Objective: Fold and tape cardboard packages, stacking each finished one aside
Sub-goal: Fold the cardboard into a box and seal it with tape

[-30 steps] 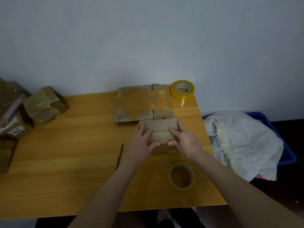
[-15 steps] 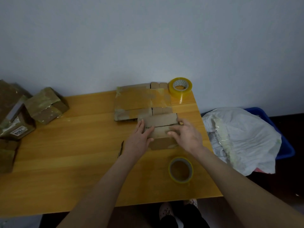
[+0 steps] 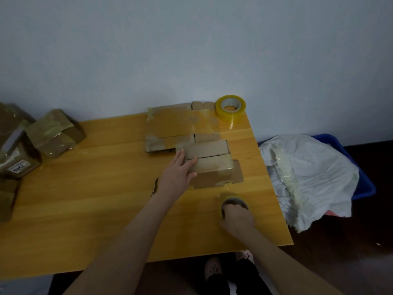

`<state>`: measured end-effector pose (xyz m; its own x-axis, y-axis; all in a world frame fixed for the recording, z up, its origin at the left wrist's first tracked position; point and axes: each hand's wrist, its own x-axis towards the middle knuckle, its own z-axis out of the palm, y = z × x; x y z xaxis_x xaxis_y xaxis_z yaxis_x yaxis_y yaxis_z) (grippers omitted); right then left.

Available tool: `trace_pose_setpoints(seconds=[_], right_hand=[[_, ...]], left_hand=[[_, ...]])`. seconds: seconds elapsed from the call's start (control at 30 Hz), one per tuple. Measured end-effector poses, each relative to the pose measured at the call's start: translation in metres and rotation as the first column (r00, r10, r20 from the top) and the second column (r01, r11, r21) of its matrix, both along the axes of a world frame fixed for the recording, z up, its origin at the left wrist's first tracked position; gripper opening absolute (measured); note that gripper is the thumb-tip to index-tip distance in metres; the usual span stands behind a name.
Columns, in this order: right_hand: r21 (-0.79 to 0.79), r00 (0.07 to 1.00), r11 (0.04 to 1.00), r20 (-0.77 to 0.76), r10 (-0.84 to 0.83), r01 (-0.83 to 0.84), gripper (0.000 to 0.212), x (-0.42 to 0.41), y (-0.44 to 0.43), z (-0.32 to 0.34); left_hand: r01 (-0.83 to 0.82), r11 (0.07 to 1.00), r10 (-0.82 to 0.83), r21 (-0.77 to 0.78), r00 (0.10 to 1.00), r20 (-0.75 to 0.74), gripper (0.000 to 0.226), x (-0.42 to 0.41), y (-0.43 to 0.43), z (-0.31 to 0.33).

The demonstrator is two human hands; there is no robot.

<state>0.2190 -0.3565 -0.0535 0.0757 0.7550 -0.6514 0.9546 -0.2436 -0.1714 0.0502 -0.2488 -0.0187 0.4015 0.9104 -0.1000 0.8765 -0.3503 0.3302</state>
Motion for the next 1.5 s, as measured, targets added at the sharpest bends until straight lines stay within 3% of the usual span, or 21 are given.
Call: trace_pose_setpoints(seconds=[0.1,0.2,0.3,0.4,0.43,0.47,0.5,0.57,0.6,0.77,0.83,0.9,0.93,1.0,1.07,1.13,1.17,1.3,1.37,1.43,1.5], right_hand=[[0.059,0.97,0.984,-0.188,-0.156,0.17,0.028,0.025,0.01,0.016],[0.027,0.859,0.98,-0.488,-0.157,0.195,0.032,0.053,0.03,0.055],[0.014,0.666,0.99,-0.741,-0.082,0.138,0.026,0.066,0.051,0.105],[0.069,0.424,0.959,-0.904,-0.057,0.276,0.02,0.068,0.076,0.132],[0.111,0.402,0.941,-0.915,-0.028,0.319,0.019,0.064,0.084,0.135],[0.183,0.435,0.928,-0.9,0.025,0.324,0.023,0.06,0.091,0.134],[0.291,0.543,0.918,-0.833,0.104,0.271,0.021,0.054,0.096,0.131],[0.49,0.804,0.872,-0.518,0.293,-0.001,0.017,0.044,0.102,0.121],[0.525,0.873,0.838,-0.327,0.361,-0.15,0.02,0.041,0.102,0.115],[0.434,0.89,0.795,0.037,0.454,-0.424,0.017,0.026,0.104,0.121],[0.353,0.913,0.842,0.145,0.381,-0.407,0.053,0.019,0.107,0.122],[0.422,0.931,0.83,0.196,0.309,-0.364,0.061,0.011,0.105,0.119],[0.487,0.95,0.816,0.148,0.275,-0.312,0.055,0.009,0.104,0.115],[0.547,0.947,0.831,-0.2,0.25,-0.104,0.032,0.011,0.101,0.111],[0.455,0.826,0.891,-0.507,0.247,0.013,0.019,0.025,0.101,0.105],[0.409,0.816,0.91,-0.501,0.289,-0.071,0.016,0.036,0.099,0.106],[0.406,0.851,0.907,-0.431,0.3,-0.114,0.013,0.039,0.098,0.108],[0.487,0.965,0.846,-0.028,0.262,-0.216,0.047,0.035,0.102,0.116],[0.471,0.951,0.882,-0.261,0.163,-0.021,0.047,0.034,0.103,0.115],[0.355,0.803,0.91,-0.594,0.044,0.213,0.039,0.039,0.105,0.113],[0.333,0.721,0.914,-0.69,0.068,0.233,0.029,0.044,0.107,0.114]], left_hand=[[-0.005,1.0,0.005,0.008,1.0,-0.001,0.052,-0.001,0.002,-0.001],[0.002,1.0,-0.002,-0.003,1.0,0.01,0.053,-0.002,0.002,-0.001],[-0.007,1.0,0.008,-0.012,0.997,0.077,0.052,-0.003,0.004,0.0],[-0.015,0.999,0.022,-0.043,0.989,0.149,0.052,-0.005,0.005,-0.001],[-0.022,0.998,0.033,-0.062,0.982,0.184,0.052,-0.005,0.006,-0.001],[-0.032,0.996,0.048,-0.078,0.976,0.213,0.052,-0.005,0.006,-0.002],[-0.037,0.996,0.055,-0.082,0.972,0.228,0.052,-0.005,0.007,-0.004],[-0.022,0.996,0.04,-0.081,0.971,0.236,0.051,-0.006,0.008,-0.007],[-0.006,0.997,0.023,-0.073,0.972,0.234,0.05,-0.007,0.009,-0.009],[-0.023,0.997,0.041,-0.073,0.964,0.264,0.047,-0.008,0.011,-0.011],[-0.029,0.995,0.057,-0.091,0.945,0.322,0.047,-0.007,0.01,-0.011],[-0.039,0.993,0.078,-0.115,0.931,0.358,0.049,-0.008,0.01,-0.01],[-0.046,0.991,0.087,-0.122,0.93,0.356,0.05,-0.008,0.01,-0.011],[-0.052,0.991,0.092,-0.123,0.934,0.346,0.051,-0.01,0.012,-0.011],[-0.04,0.992,0.082,-0.123,0.93,0.357,0.051,-0.011,0.013,-0.012],[-0.034,0.991,0.081,-0.133,0.928,0.364,0.05,-0.011,0.012,-0.012],[-0.04,0.99,0.088,-0.138,0.929,0.36,0.05,-0.01,0.01,-0.011],[-0.068,0.989,0.107,-0.132,0.943,0.316,0.051,-0.009,0.008,-0.009],[-0.073,0.988,0.114,-0.14,0.943,0.312,0.051,-0.009,0.008,-0.007],[-0.082,0.986,0.127,-0.148,0.938,0.322,0.051,-0.009,0.008,-0.006],[-0.086,0.985,0.134,-0.152,0.929,0.344,0.051,-0.008,0.008,-0.006]])
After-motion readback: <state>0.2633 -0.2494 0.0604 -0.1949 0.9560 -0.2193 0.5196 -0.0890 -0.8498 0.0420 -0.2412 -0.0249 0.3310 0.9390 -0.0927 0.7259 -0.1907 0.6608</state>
